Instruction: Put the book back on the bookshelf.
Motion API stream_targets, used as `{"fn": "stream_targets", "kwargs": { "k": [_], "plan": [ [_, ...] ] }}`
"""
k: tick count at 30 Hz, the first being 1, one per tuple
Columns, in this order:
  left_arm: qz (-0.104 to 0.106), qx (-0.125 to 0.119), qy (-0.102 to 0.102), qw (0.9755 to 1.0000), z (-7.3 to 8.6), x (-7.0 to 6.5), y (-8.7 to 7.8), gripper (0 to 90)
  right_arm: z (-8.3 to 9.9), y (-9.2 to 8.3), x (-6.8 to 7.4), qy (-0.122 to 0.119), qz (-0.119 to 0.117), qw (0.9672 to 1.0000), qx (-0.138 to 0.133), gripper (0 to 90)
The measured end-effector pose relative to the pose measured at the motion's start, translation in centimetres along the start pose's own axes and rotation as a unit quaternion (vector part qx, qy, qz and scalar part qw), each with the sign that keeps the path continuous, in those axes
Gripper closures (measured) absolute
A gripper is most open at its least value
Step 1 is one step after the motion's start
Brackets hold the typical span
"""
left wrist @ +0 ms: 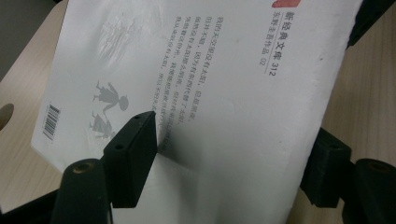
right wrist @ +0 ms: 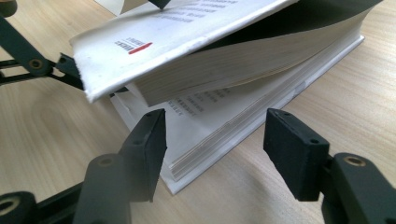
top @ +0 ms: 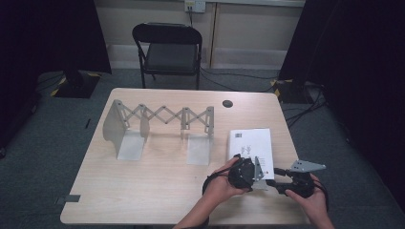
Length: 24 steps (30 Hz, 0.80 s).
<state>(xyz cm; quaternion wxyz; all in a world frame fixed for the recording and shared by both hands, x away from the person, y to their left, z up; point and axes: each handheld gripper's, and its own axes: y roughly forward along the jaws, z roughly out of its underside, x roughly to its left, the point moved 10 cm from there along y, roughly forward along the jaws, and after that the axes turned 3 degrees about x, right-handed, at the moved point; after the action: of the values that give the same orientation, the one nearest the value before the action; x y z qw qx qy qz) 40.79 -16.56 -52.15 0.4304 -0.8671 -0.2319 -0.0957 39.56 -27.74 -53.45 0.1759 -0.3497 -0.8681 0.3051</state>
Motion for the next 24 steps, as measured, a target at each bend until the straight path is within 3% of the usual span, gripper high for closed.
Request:
{"fn": "stream_targets", "kwargs": {
  "k": [11,19,24],
  "plan": [
    [-0.001,-0.001,0.013,0.9999,0.1,-0.1,0.1,27.3,-0.4,0.7,0.4,-0.008,0.002,1.0000,-0.004,42.2],
    [-0.003,-0.002,0.011,0.9999,-0.1,-0.1,0.7,16.7,-0.6,0.5,0.6,-0.008,0.002,0.9999,-0.013,43.3],
    [-0.021,-0.006,0.015,0.9997,0.0,0.2,1.2,15.1,-0.6,0.5,0.7,0.004,-0.008,0.9998,-0.017,44.2]
  ]
}}
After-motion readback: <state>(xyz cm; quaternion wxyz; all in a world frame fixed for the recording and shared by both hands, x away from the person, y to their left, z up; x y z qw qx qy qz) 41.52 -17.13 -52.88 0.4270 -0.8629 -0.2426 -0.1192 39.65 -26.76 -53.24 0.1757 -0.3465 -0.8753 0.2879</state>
